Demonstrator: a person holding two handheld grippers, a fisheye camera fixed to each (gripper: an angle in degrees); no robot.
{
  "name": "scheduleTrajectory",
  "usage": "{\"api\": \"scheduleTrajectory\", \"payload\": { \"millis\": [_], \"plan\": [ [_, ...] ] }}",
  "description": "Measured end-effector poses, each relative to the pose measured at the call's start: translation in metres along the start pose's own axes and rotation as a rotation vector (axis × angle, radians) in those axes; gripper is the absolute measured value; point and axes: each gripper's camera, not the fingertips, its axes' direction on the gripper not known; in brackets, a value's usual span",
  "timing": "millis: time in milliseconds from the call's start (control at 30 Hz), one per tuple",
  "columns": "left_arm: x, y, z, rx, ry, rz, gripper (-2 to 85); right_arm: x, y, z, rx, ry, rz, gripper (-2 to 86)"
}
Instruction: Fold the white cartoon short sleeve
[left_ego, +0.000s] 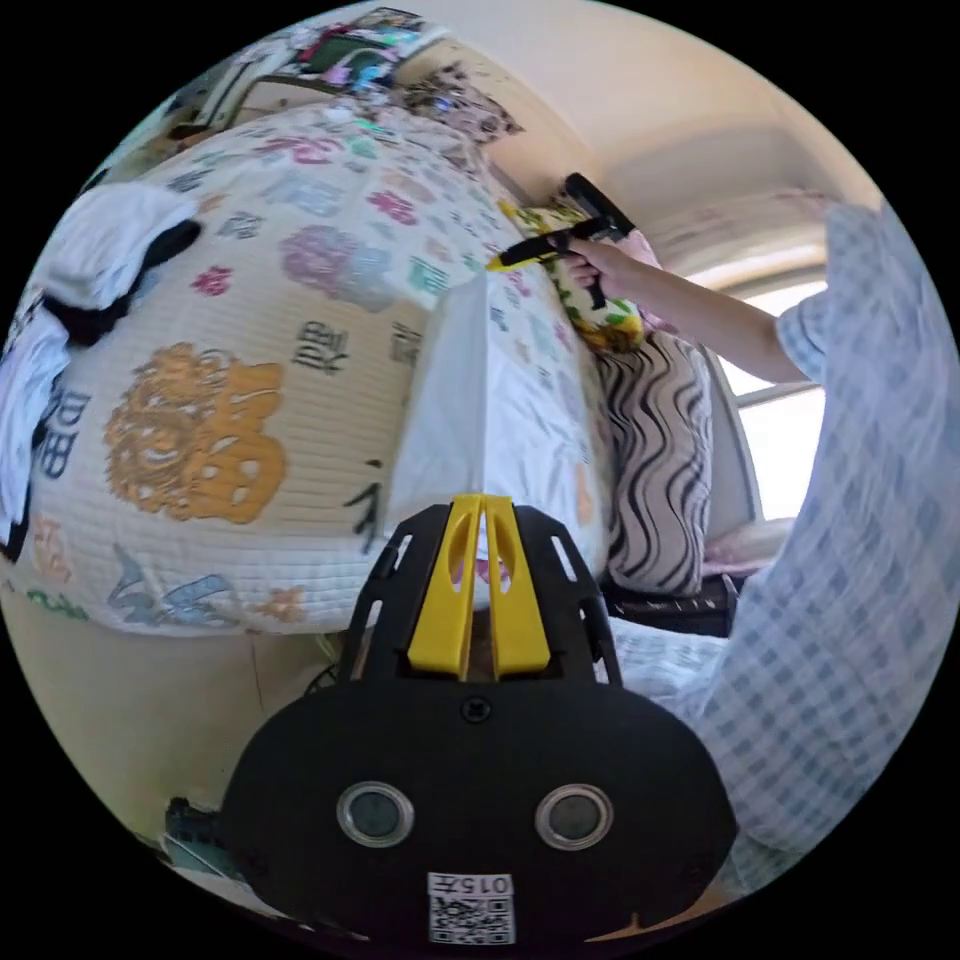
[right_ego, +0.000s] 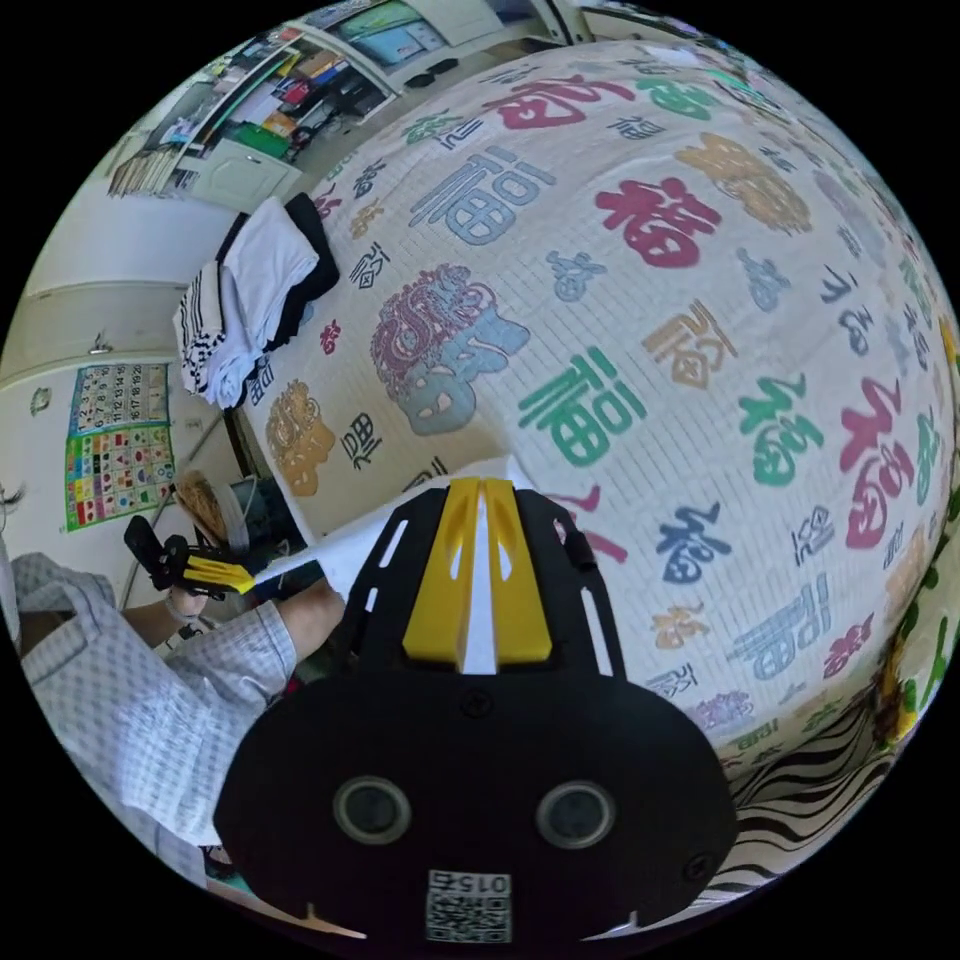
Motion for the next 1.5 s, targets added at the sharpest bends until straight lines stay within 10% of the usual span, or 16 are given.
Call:
{"api": "scheduleTrajectory", "payload": {
  "millis": [567, 1067, 1233, 1500],
  "plan": [
    [0.21, 0.033, 0.326, -0.479, 0.166, 0.438, -0.7, 0.187, 0.34, -0.008, 0.135, -0.077, 0.308, -0.6],
    [0.216, 0.015, 0.507, -0.964, 0.115, 0.595, 6.3, 0.259, 0.495, 0.007, 0.313, -0.056, 0.47, 0.3],
    [0.205, -0.046, 0.467, -0.836, 0.196, 0.597, 6.2, 0.236, 0.547, -0.009, 0.474, -0.107, 0.376, 0.5],
    [0.092, -0.155, 0.462, -0.614, -0.161, 0.45, 4.7, 0.199, 0.576, 0.06, 0.392, -0.317, 0.371, -0.4]
  ]
}}
